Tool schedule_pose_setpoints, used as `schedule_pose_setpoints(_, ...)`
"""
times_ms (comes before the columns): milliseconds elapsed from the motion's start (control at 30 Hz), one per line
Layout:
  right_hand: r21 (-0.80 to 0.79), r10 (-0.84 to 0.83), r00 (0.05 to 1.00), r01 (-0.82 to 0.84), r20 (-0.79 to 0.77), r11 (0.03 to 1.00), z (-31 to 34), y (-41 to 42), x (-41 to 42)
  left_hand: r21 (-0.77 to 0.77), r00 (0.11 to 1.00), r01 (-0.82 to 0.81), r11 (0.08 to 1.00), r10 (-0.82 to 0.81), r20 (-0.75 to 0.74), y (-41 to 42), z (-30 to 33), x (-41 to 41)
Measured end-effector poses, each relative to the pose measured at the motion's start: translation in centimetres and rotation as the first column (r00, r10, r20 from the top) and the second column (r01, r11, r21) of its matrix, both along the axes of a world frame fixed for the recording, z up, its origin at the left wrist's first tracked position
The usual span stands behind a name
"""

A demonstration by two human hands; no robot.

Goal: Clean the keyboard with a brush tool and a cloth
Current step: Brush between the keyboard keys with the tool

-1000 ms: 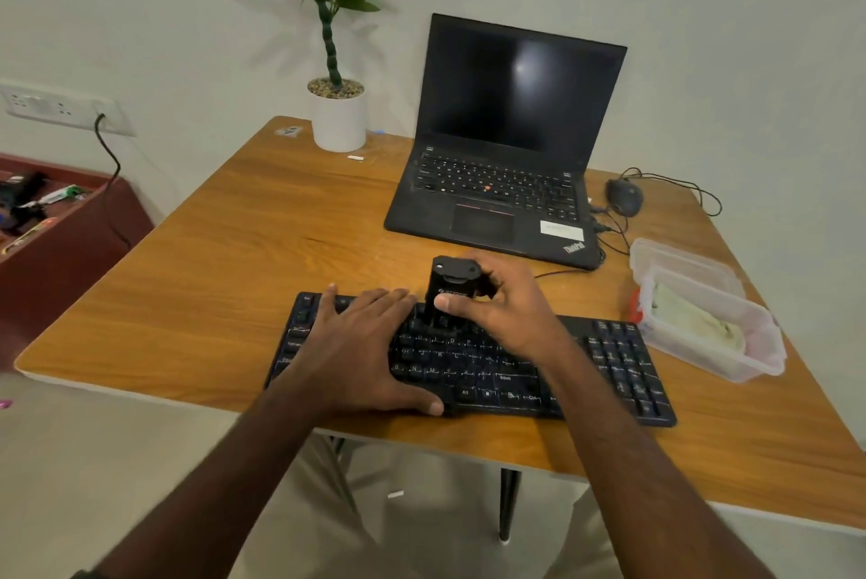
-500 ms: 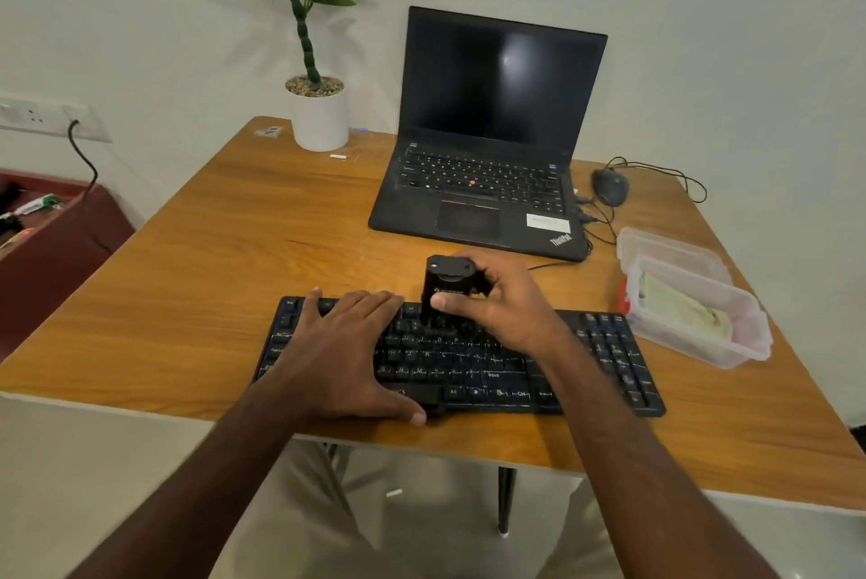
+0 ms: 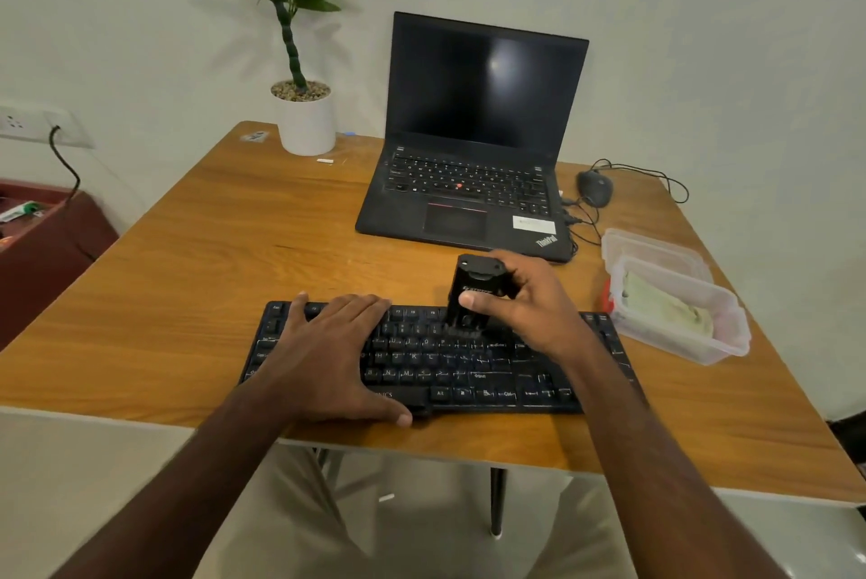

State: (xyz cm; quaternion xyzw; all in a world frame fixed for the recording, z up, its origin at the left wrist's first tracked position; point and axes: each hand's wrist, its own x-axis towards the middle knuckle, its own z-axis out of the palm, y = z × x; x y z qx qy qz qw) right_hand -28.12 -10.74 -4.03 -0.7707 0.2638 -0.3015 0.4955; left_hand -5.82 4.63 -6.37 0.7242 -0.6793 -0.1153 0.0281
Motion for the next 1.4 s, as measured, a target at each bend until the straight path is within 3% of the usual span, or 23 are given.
schedule_pose_setpoints(167,0.016,0.004,1.000,-0.004,0.010,1.000,-0.1,0.5,1.7,-0.004,1.000,-0.001,1.000,0.001,0.003,0.0,-0.1,0.1)
schedule_pose_setpoints(400,-0.051,-0.020,0.995,0.015,-0.095,0.999,0.2,-1.4,-1.9,-0.006,1.000,-0.002,1.000,0.002,-0.007,0.0,-0.2,0.1)
schedule_pose_setpoints(600,-0.037,-0.071,0.997,0.072,0.024,0.997,0.7,-1.5,-2.6,0.045,1.000,0.026,0.999,-0.027,0.000,-0.7,0.6,-0.7)
schedule_pose_setpoints(733,-0.045,-0.010,0.999,0.008,-0.033,0.999,-0.1,-0.3,-0.7,0.029,0.993,0.112,0.993,-0.113,0.029,-2.1,1.0,-3.2)
schedule_pose_setpoints(867,-0.123,-0.097,0.989,0.083,-0.108,0.989,0.4,-1.4,-2.6,0.043,0.992,0.124,0.991,-0.123,-0.005,-2.6,0.8,-3.8)
schedule_pose_setpoints(967,-0.097,-0.192,0.980,0.186,-0.055,0.978,0.5,-2.2,-4.4,0.024,0.993,0.114,0.993,-0.114,-0.001,-2.6,0.5,-3.8)
schedule_pose_setpoints(1067,-0.075,-0.188,0.982,0.189,0.022,0.979,0.1,-1.2,-4.3,0.003,0.994,0.106,0.994,-0.106,0.005,-2.9,0.3,-4.7)
schedule_pose_setpoints(1200,-0.119,-0.149,0.989,0.149,0.006,0.982,-0.9,-0.1,-3.3,0.008,0.996,0.090,0.996,-0.090,0.009,-3.2,0.3,-5.3)
schedule_pose_setpoints(1400,-0.122,-0.227,0.973,0.230,0.037,0.965,-0.2,-1.3,-4.1,0.022,0.997,0.083,0.996,-0.083,0.000,-3.3,0.5,-5.2)
